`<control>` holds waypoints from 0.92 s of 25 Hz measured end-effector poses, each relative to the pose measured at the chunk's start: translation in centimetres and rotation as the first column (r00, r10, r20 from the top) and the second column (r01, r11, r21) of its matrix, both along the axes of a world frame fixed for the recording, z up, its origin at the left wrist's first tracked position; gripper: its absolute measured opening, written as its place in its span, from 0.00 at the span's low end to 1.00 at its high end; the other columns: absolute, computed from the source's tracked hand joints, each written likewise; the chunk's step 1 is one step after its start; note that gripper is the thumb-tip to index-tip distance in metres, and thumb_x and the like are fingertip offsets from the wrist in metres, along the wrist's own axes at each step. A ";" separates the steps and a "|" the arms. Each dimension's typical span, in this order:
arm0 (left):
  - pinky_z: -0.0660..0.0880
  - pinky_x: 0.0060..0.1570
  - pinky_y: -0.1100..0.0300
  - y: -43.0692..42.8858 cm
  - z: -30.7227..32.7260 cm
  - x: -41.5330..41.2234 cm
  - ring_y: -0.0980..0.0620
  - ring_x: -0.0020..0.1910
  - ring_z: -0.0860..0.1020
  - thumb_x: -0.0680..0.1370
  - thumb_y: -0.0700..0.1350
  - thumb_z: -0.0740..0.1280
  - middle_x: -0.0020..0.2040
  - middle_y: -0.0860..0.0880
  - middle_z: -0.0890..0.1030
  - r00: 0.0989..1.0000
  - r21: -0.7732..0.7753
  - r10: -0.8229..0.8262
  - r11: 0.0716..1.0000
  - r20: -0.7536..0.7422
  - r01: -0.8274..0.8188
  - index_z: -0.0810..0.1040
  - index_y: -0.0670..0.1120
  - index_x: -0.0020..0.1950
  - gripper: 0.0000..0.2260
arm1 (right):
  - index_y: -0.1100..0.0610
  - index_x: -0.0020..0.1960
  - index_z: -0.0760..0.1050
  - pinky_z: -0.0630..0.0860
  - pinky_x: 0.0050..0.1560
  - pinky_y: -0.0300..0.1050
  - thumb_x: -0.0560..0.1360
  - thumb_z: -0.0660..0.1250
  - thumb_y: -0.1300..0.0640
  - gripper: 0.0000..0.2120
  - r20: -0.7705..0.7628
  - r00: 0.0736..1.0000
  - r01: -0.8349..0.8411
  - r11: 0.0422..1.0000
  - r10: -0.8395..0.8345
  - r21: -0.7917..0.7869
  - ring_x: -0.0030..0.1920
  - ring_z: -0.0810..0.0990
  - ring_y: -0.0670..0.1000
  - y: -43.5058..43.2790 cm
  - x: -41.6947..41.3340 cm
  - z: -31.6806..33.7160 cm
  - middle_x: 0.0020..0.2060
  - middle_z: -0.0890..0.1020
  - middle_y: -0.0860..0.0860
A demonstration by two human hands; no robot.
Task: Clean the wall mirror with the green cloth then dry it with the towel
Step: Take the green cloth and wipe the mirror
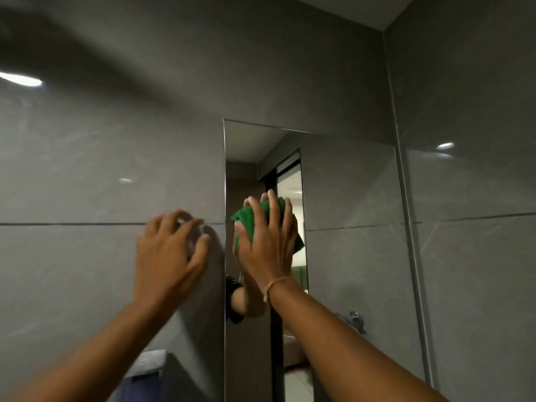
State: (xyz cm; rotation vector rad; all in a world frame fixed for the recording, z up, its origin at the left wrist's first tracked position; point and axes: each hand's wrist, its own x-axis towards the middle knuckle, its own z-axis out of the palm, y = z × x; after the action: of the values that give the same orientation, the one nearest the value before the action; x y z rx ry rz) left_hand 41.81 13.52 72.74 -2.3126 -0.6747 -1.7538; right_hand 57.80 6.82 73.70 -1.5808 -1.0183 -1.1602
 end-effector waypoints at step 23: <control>0.81 0.37 0.58 -9.0 3.5 -10.6 0.45 0.47 0.85 0.78 0.47 0.68 0.50 0.42 0.84 0.651 -0.485 -0.508 0.434 0.564 0.759 0.77 0.40 0.60 0.14 | 0.55 0.64 0.72 0.79 0.60 0.55 0.79 0.65 0.61 0.14 -0.478 0.321 -0.851 0.471 0.818 0.233 0.56 0.81 0.56 -8.4 -12.0 0.0 0.59 0.81 0.59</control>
State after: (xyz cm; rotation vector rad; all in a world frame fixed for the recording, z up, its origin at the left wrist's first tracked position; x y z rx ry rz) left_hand 31.17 4.48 76.21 -3.1153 -0.5820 -2.6746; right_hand 45.79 -1.54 73.71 -1.0031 -1.2329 0.0846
